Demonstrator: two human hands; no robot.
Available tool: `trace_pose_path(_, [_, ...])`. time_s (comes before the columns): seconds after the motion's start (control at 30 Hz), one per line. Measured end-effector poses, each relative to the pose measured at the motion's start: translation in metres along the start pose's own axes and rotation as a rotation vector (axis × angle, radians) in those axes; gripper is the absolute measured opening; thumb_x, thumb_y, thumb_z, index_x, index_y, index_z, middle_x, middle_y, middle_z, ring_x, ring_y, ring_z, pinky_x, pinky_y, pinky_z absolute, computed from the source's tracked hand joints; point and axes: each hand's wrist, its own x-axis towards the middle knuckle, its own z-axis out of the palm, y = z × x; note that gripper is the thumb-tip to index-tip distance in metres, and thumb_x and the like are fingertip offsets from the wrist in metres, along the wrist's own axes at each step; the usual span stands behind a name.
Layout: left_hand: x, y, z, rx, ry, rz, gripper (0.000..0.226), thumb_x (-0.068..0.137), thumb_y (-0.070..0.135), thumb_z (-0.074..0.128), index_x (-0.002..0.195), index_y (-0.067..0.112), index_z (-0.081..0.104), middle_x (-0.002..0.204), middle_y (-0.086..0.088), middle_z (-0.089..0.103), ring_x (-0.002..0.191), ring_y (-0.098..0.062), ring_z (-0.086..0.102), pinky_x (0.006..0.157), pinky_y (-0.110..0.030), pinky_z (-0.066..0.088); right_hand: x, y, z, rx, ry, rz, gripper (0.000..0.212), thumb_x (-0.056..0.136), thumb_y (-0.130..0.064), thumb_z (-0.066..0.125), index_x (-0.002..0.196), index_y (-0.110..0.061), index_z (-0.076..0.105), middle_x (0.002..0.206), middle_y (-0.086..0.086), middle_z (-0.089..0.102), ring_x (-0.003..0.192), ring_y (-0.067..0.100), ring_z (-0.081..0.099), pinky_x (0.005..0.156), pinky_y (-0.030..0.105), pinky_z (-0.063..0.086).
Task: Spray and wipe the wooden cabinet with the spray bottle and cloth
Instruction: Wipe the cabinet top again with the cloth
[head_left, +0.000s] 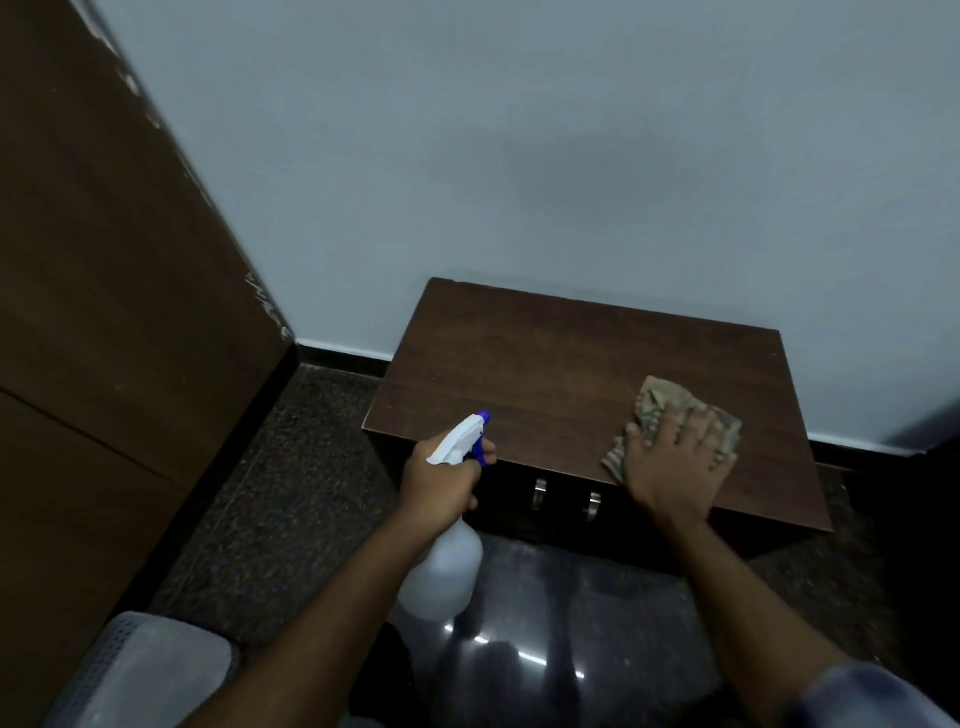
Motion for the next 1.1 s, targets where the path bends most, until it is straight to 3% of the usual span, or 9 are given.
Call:
trace_pose_path(0.1, [0.006, 0.003, -0.016, -0.029, 0.078, 0.049, 0.042, 0.079, -0.013, 0.053, 0.095, 0.017, 0.078, 0.095, -0.007, 0.079, 0.071, -0.016, 0.069, 0.046, -0.023, 0.047, -0.015, -0.069, 0.012, -0.020, -0.085, -0.159, 0.078, 0.098, -0.068, 0.018, 0.163, -0.026, 0.010, 0.170, 0.009, -0.001, 0.156, 0.033, -0.004, 0.122, 0.060, -0.002])
trace_pose_path(0.27, [0.027, 0.019, -0.040, -0.073, 0.164, 0.125, 0.042, 0.079, -0.010, 0.055, 0.104, 0.016, 0.077, 0.086, -0.007, 0.076, 0.046, -0.011, 0.055, 0.047, -0.023, 0.046, -0.019, -0.147, 0.025, -0.189, -0.206, -1.039, 0.072, 0.100, -0.065, 0.018, 0.162, -0.032, 0.008, 0.170, 0.001, 0.001, 0.157, 0.023, -0.006, 0.125, 0.052, 0.004])
trace_pose_path(0.37, [0.049, 0.034, -0.049, -0.098, 0.194, 0.144, 0.037, 0.080, -0.012, 0.054, 0.096, 0.011, 0.078, 0.086, -0.010, 0.077, 0.056, -0.011, 0.062, 0.051, -0.024, 0.046, -0.003, -0.151, 0.029, -0.185, -0.215, -1.224, 0.065, 0.103, -0.061, 0.018, 0.162, -0.036, 0.007, 0.170, -0.003, 0.002, 0.157, 0.019, -0.004, 0.126, 0.045, 0.003])
trace_pose_path(0.6, [0.091, 0.042, -0.059, -0.088, 0.265, 0.145, 0.038, 0.082, -0.015, 0.051, 0.097, 0.009, 0.075, 0.095, -0.007, 0.077, 0.053, -0.019, 0.053, 0.051, -0.029, 0.046, -0.011, -0.155, 0.057, 0.012, -0.036, -1.044, 0.057, 0.105, -0.045, 0.021, 0.160, -0.031, 0.024, 0.169, -0.004, 0.015, 0.156, 0.017, 0.009, 0.126, 0.044, 0.015])
trace_pose_path(0.73, [0.081, 0.038, -0.070, -0.127, 0.346, 0.146, 0.038, 0.084, -0.016, 0.050, 0.104, 0.006, 0.074, 0.094, -0.004, 0.075, 0.051, -0.013, 0.054, 0.048, -0.022, 0.046, -0.031, -0.163, 0.056, 0.068, -0.010, -0.860, 0.054, 0.103, -0.029, 0.044, 0.156, -0.020, 0.037, 0.165, 0.006, 0.028, 0.154, 0.024, 0.021, 0.125, 0.044, 0.019])
trace_pose_path(0.87, [0.051, 0.034, -0.090, -0.170, 0.393, 0.167, 0.039, 0.084, -0.018, 0.050, 0.101, 0.007, 0.074, 0.092, -0.009, 0.075, 0.049, -0.010, 0.055, 0.049, -0.022, 0.047, -0.040, -0.168, 0.049, 0.045, -0.095, -0.781, 0.063, 0.095, -0.015, 0.059, 0.155, -0.017, 0.040, 0.164, 0.009, 0.030, 0.153, 0.027, 0.024, 0.125, 0.043, 0.020])
trace_pose_path(0.97, [0.017, 0.034, -0.112, -0.200, 0.467, 0.181, 0.049, 0.086, -0.016, 0.051, 0.095, 0.027, 0.073, 0.088, -0.004, 0.075, 0.048, -0.007, 0.056, 0.048, -0.020, 0.047, -0.045, -0.177, 0.034, -0.007, -0.173, -0.737, 0.067, 0.092, -0.015, 0.061, 0.155, -0.015, 0.039, 0.163, 0.011, 0.029, 0.153, 0.028, 0.024, 0.124, 0.041, 0.019])
trace_pose_path(1.03, [-0.011, 0.036, -0.127, -0.210, 0.497, 0.199, 0.050, 0.086, -0.014, 0.052, 0.096, 0.029, 0.073, 0.089, -0.005, 0.075, 0.051, -0.006, 0.058, 0.049, -0.019, 0.048, -0.052, -0.188, 0.013, 0.194, -0.274, -0.620, 0.044, 0.100, -0.018, 0.052, 0.144, -0.013, 0.050, 0.153, 0.014, 0.044, 0.142, 0.032, 0.041, 0.116, 0.039, 0.033])
trace_pose_path(1.1, [-0.042, 0.043, -0.146, -0.194, 0.507, 0.231, 0.045, 0.086, -0.014, 0.050, 0.101, 0.020, 0.075, 0.100, -0.006, 0.076, 0.056, -0.008, 0.059, 0.052, -0.021, 0.049, -0.069, -0.200, -0.022, 0.570, -0.442, -0.447, 0.025, 0.106, -0.021, 0.046, 0.121, -0.010, 0.063, 0.126, 0.018, 0.065, 0.116, 0.036, 0.062, 0.098, 0.040, 0.049])
